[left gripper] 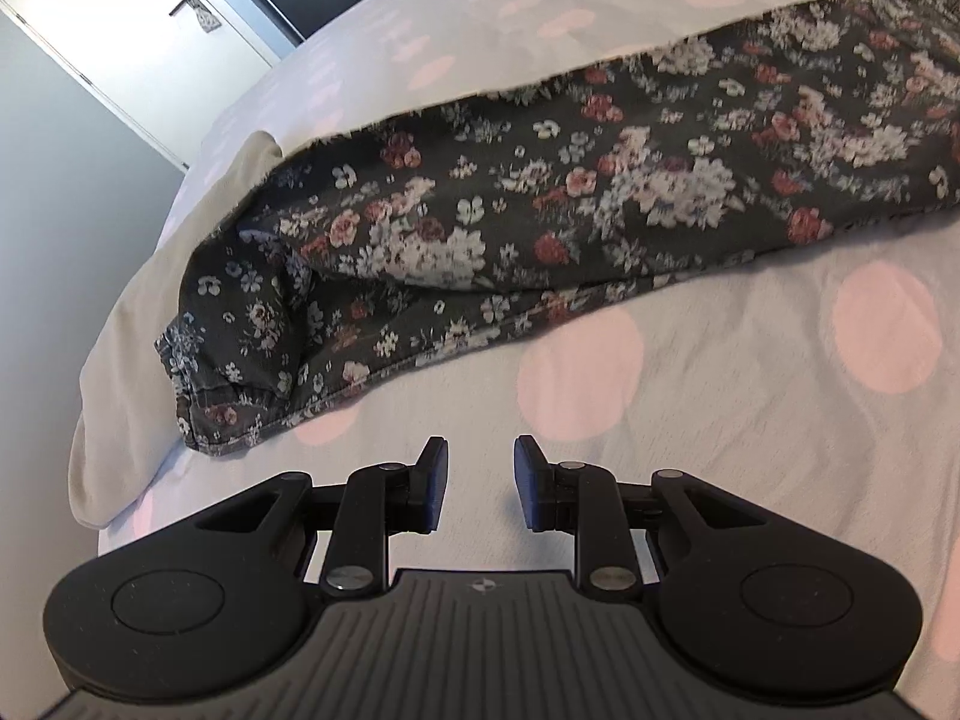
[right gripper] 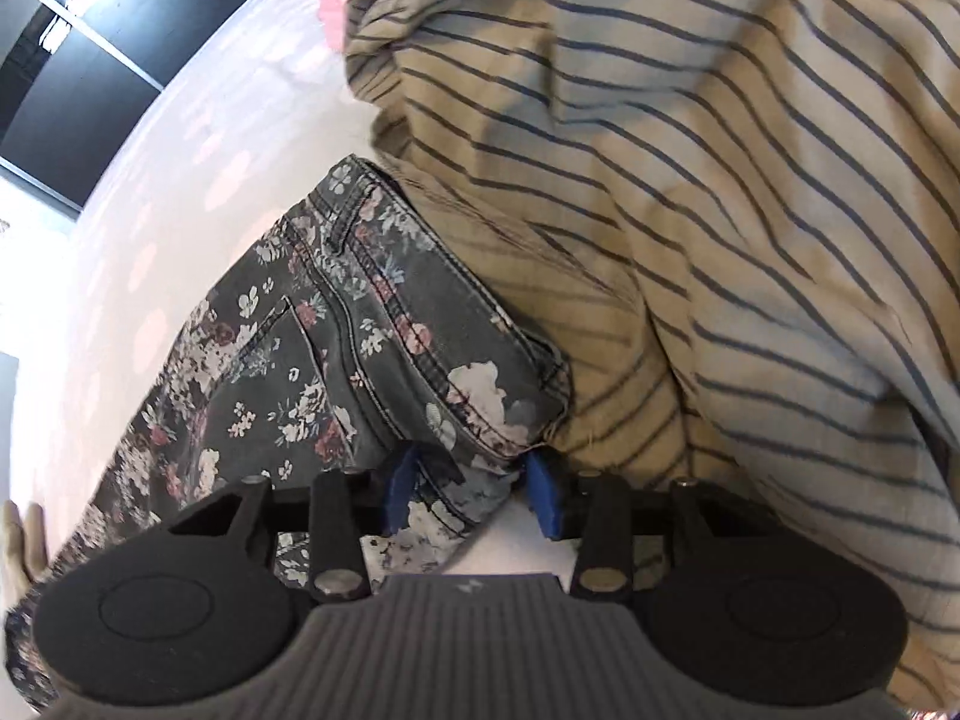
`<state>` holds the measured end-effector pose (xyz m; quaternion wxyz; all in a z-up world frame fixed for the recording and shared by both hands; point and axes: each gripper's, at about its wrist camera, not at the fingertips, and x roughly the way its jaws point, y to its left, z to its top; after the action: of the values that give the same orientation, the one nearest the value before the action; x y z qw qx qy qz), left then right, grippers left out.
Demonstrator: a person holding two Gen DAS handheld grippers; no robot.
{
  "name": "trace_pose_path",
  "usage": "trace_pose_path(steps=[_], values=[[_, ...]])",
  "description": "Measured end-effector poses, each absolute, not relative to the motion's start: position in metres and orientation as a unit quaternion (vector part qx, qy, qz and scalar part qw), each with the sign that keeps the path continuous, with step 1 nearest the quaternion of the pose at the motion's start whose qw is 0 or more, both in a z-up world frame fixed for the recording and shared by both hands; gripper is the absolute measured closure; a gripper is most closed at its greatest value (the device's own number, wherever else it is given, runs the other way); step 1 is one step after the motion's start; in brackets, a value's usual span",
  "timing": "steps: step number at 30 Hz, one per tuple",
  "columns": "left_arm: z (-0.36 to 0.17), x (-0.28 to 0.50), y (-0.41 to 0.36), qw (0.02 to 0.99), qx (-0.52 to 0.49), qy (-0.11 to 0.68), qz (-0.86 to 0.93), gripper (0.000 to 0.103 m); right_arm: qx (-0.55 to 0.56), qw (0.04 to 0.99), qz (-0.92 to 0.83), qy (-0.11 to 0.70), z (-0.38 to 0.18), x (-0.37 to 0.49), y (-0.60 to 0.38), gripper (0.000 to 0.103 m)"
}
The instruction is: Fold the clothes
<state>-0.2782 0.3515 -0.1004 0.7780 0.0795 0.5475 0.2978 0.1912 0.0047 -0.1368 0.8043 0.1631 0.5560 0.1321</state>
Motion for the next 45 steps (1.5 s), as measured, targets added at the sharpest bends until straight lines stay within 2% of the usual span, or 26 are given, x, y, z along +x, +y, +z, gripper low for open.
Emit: trace_pose_path(steps=[1,3,11,12,16,26,31,39,43,45], values=[[-0.101,-0.278,0.352,0.777,0.080,0.549,0.298,0.080,0.155,0.808,0.130,0.553,-0.135,0.191,0.007,0.073],[-0.102,-0.278,0.353,0.776,0.080,0.551,0.298,0.080,0.146,0.814,0.137,0.545,-0.129,0.190,0.007,0.083],[-0.097,-0.274,0.350,0.781,0.088,0.545,0.291,0.080,0.079,0.863,0.195,0.460,-0.064,0.170,0.010,0.094],[-0.098,-0.272,0.350,0.782,0.090,0.545,0.290,0.080,0.068,0.871,0.192,0.448,-0.054,0.166,0.012,0.103],[-0.096,-0.273,0.354,0.783,0.090,0.543,0.288,0.080,0.054,0.883,0.177,0.431,-0.032,0.159,0.009,0.103],[-0.091,-0.276,0.373,0.782,0.087,0.542,0.297,0.080,-0.027,0.861,0.127,0.492,-0.072,0.175,-0.004,0.103],[-0.092,-0.275,0.374,0.779,0.092,0.545,0.296,0.080,-0.059,0.862,0.102,0.493,-0.066,0.173,-0.006,0.096],[-0.094,-0.280,0.375,0.774,0.091,0.547,0.304,0.080,-0.055,0.866,0.113,0.484,-0.049,0.155,-0.003,0.096],[-0.095,-0.285,0.383,0.772,0.079,0.549,0.311,0.080,-0.066,0.864,0.135,0.480,-0.045,0.140,0.012,0.086],[-0.095,-0.288,0.389,0.771,0.068,0.548,0.317,0.080,-0.070,0.861,0.145,0.482,-0.046,0.134,0.020,0.084]])
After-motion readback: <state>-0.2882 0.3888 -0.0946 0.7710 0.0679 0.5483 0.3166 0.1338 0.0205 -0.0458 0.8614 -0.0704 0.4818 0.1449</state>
